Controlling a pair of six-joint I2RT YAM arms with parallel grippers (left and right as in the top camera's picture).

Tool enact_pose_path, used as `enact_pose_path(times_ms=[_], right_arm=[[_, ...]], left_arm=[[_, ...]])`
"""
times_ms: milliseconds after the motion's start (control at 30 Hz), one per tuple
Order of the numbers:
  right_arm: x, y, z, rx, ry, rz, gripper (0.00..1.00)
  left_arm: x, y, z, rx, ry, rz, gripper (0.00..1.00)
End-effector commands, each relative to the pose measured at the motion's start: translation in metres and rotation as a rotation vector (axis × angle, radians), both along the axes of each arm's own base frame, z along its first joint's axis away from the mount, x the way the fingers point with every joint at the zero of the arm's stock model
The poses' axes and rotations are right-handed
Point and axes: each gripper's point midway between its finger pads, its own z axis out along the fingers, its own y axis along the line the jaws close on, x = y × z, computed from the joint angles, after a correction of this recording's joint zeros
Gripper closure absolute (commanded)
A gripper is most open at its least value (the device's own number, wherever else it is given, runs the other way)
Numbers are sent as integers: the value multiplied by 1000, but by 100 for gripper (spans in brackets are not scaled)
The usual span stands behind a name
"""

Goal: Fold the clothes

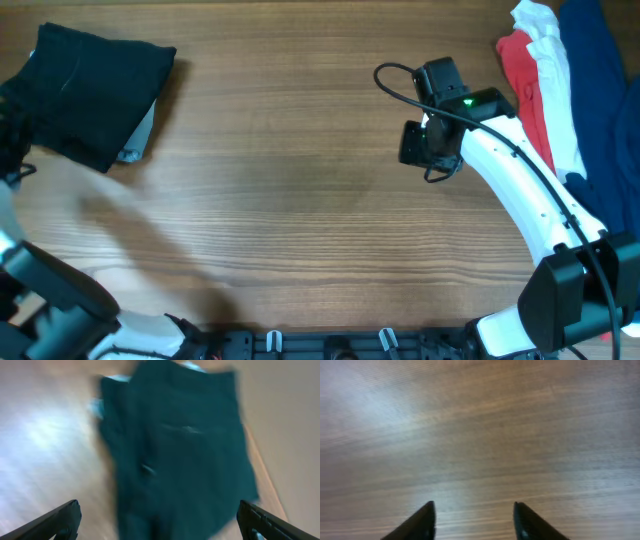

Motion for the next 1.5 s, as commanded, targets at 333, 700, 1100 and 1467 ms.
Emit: enact_pose_path(times_ms=[333, 700, 1100, 1467], right_arm=[[40, 27, 17, 124, -178, 92, 0], [63, 35, 30, 100, -313, 256, 0], [31, 21, 45, 92, -244, 170, 1], [-20, -19, 150, 32, -504, 71, 0]], left_arm=[[79, -287, 8, 94, 7, -791, 0], [61, -388, -3, 160, 65, -991, 0], [-3, -317, -17, 302, 516, -787, 0], [-52, -309, 23, 306, 477, -775, 3]])
